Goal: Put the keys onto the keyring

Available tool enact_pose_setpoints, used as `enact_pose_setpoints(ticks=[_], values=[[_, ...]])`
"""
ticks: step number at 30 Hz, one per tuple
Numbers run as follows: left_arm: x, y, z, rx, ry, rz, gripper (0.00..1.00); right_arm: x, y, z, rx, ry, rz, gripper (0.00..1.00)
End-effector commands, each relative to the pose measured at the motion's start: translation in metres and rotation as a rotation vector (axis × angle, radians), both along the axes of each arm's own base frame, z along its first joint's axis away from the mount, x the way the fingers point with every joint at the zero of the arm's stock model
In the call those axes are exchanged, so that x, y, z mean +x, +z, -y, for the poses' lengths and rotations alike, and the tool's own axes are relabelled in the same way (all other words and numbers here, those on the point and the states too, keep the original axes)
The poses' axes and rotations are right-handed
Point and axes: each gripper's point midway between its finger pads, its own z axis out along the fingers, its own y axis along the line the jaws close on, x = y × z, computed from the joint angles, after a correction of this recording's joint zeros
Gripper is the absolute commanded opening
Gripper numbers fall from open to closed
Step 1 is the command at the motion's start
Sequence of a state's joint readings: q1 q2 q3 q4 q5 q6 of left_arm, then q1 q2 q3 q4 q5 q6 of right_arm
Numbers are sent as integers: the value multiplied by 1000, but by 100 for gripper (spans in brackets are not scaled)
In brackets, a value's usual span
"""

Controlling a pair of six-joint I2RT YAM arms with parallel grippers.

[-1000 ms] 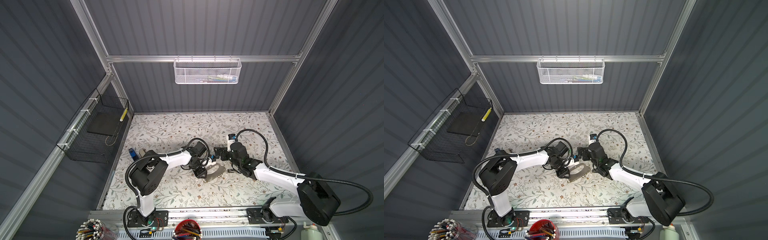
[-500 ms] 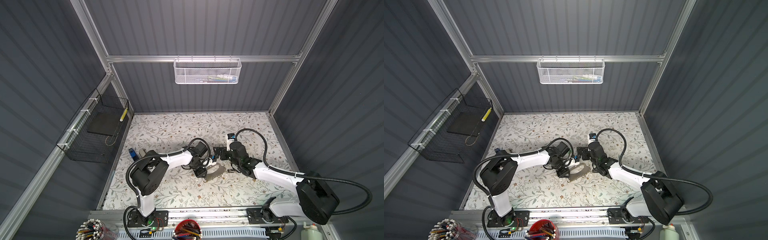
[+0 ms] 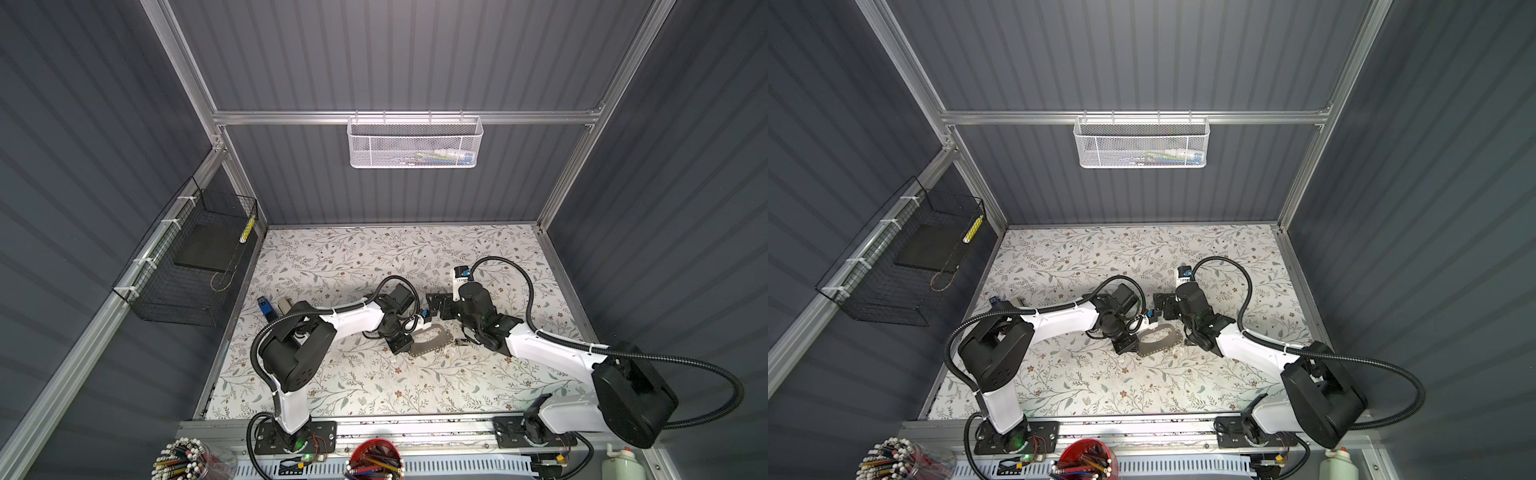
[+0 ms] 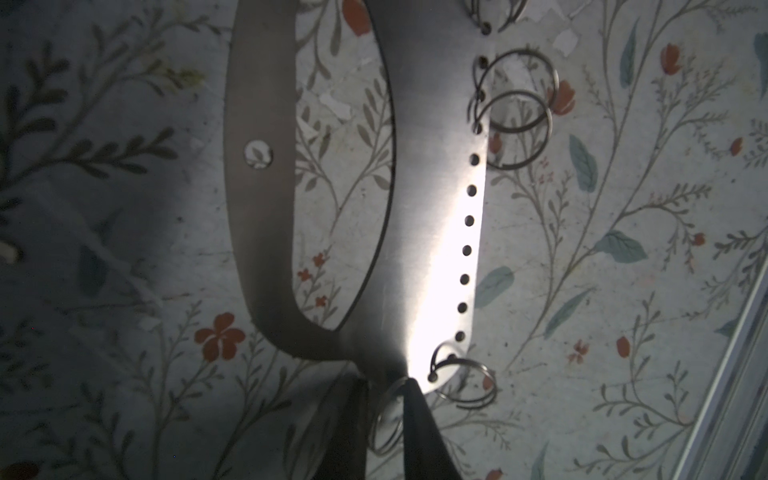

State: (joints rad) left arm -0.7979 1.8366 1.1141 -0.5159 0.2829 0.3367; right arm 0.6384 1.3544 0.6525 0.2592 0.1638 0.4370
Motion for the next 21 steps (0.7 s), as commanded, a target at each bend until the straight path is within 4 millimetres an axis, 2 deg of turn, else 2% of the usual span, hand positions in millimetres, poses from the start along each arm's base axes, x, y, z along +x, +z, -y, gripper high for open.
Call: enact_pose_setpoints(ticks=[1,8,17,21], values=[[-16,-15,-24,95,21,-43,16,1,12,5,5,-19,37,98],[-15,17,-8,-52,4,12,13,-3,20,10,18,-22,73,98],[-15,40,3,-160,-8,52,9,-11,20,17,-75,26,115,98],[-13,53,8,-211,-13,83,7,-21,30,31,-110,32,222,91]])
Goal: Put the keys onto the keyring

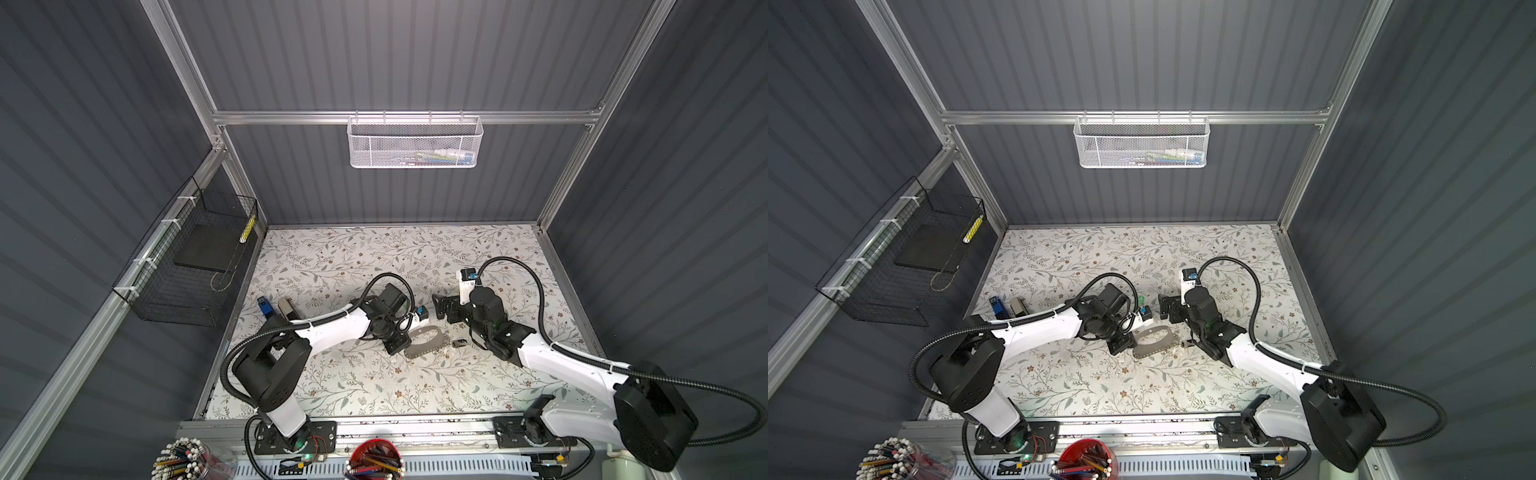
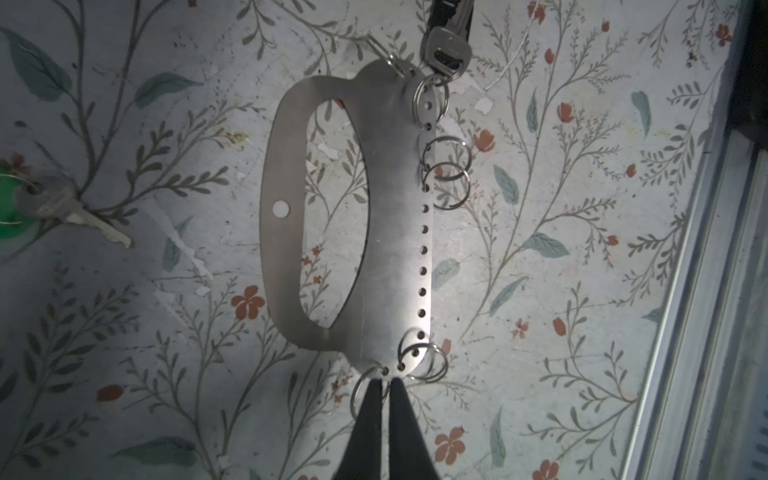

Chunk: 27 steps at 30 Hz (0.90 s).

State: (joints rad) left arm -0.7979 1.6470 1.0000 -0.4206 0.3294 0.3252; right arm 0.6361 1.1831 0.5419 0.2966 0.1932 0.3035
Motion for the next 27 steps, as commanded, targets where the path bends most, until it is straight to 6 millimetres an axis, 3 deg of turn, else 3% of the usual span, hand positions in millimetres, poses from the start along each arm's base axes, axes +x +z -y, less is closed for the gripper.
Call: enact_pose_setpoints(ticks=[1,3,5,8,18,27], values=[[-5,14,5,-58,-11,4,7,-7,18,15,-39,3,137,90],[0,10,-4,1,21,14,9,-12,24,19,-41,17,180,89],[2,3,-13,71,41,6,27,-14,25,22,-61,24,185,89],[1,-11,-22,128,65,-9,36,-15,22,21,-85,38,172,89],[2,-33,-26,200,117,-85,37,-16,18,6,-65,109,138,89],[3,-40,-25,216,122,-121,36,-16,12,3,-53,119,114,89]])
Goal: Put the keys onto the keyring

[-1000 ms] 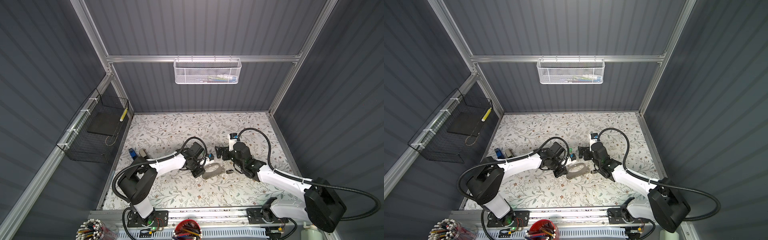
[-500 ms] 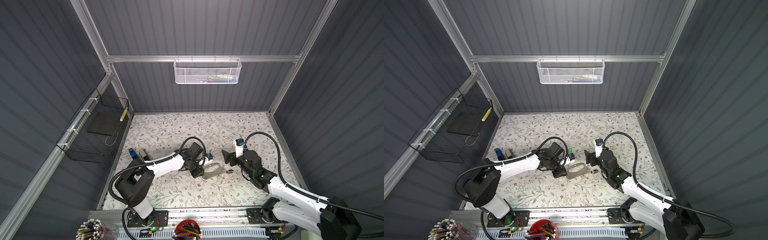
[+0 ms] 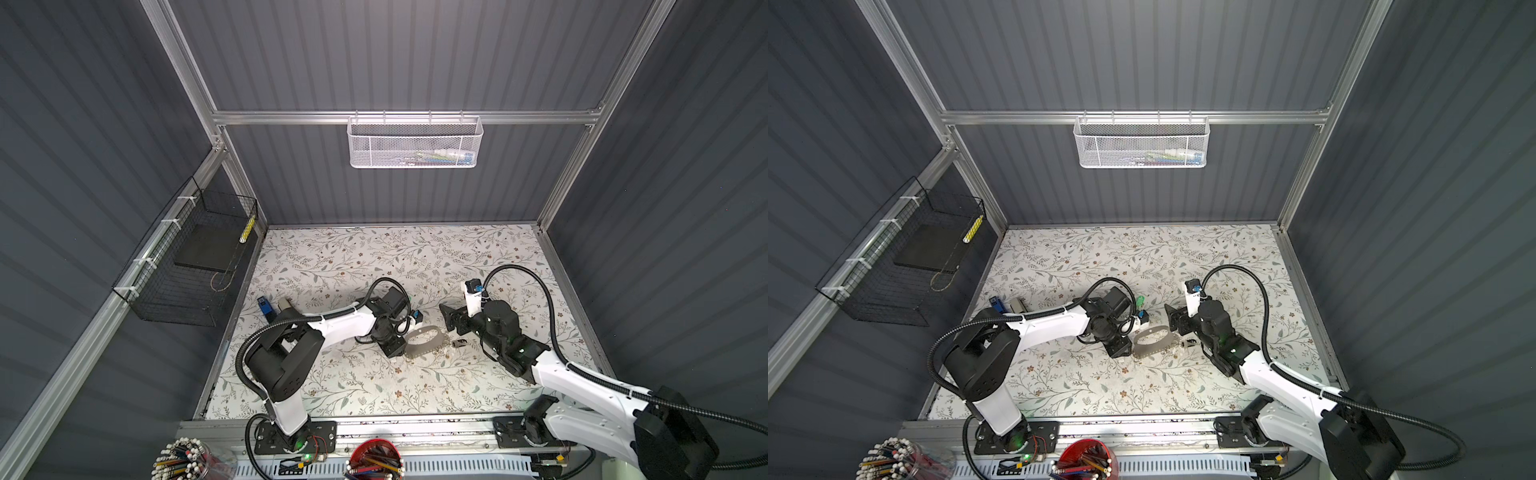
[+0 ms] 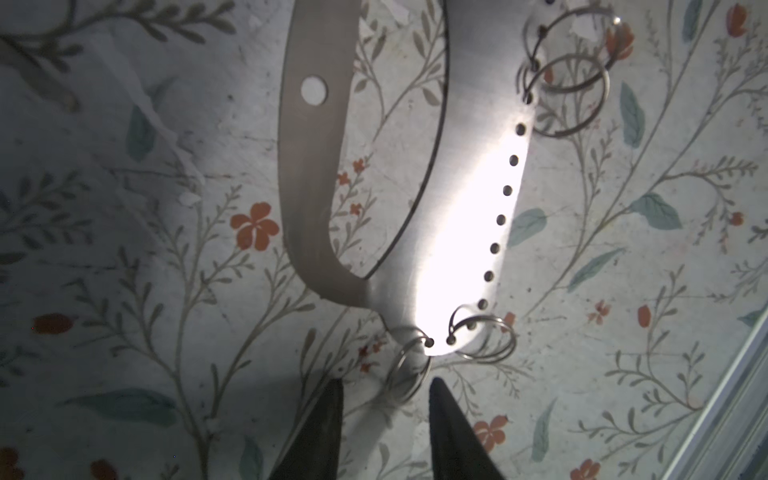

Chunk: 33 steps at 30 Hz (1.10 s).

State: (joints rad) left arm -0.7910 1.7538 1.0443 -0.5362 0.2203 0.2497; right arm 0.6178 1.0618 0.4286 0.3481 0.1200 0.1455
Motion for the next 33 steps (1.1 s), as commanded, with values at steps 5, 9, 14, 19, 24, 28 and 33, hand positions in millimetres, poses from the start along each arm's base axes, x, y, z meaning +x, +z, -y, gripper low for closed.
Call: enact_pose_setpoints(ticks=[5,9,14,19,24,28,33], values=[[-3,-5,5,7,2,-71,32,4,9,-6,17,15,11,89],[-5,-6,4,17,-10,-84,28,5,6,-5,8,10,8,89],[-8,-6,2,22,-17,-92,24,6,2,-5,2,8,-2,89],[-9,-5,1,17,-25,-88,18,7,0,-4,-7,2,-4,89],[-10,0,5,-14,-30,-83,11,7,-2,-3,-18,-3,-7,85],[-10,6,9,-52,-39,-67,2,7,-2,0,-33,-13,-3,80],[-8,17,12,-101,-38,-31,0,6,1,7,-68,-25,25,76]])
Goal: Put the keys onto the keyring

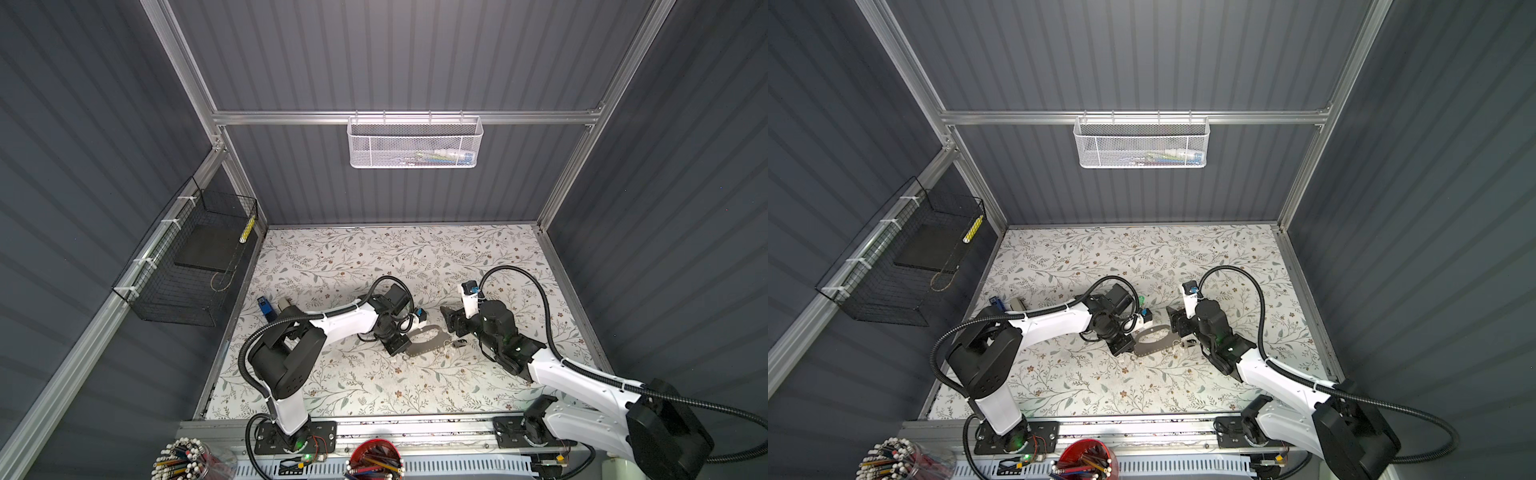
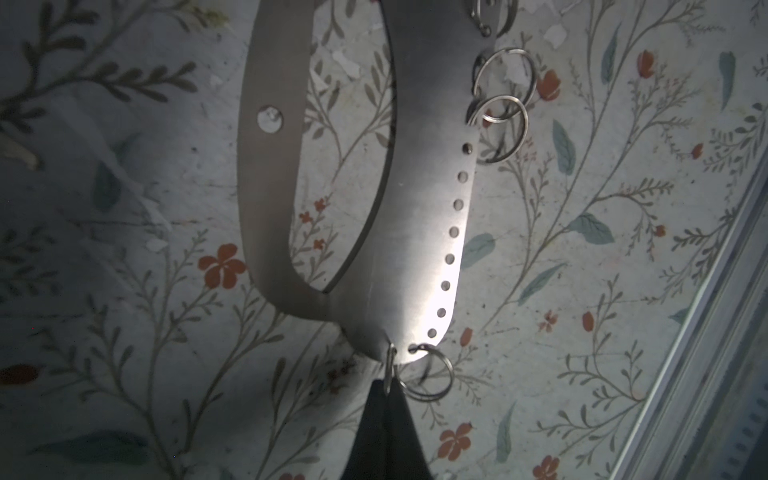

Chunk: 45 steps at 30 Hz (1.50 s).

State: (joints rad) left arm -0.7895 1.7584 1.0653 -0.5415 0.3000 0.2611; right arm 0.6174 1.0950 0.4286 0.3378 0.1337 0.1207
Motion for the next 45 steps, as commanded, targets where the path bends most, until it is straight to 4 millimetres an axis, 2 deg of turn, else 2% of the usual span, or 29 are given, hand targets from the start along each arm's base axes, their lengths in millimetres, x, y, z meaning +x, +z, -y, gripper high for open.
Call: enact_pose_setpoints(ticks=[1,4,7,12,17,19,22,27,30,33,38,45], values=[[-1,14,2,-57,-6,28,0,4,15,7,-33,-22,55,74],[4,32,7,-120,0,89,0,1,19,8,-75,9,79,71],[12,59,12,-211,7,198,0,-10,28,-2,-112,136,127,68],[31,114,17,-364,30,424,0,-19,42,-7,-164,218,180,68],[29,170,30,-572,-44,593,0,-21,56,-6,-163,226,211,69],[15,185,36,-651,-148,628,0,-23,63,-8,-154,243,233,71],[16,205,42,-726,-163,676,0,-33,69,-16,-155,322,251,71],[-3,226,53,-854,-322,742,0,-49,74,-28,-181,451,270,67],[-5,227,54,-870,-371,788,0,-63,73,-36,-208,561,302,63],[-8,228,55,-873,-417,817,0,-69,75,-38,-220,600,324,57],[-12,237,58,-912,-473,860,0,-92,88,-48,-179,727,402,51],[-18,243,61,-954,-505,851,0,-104,105,-47,-150,747,495,45]])
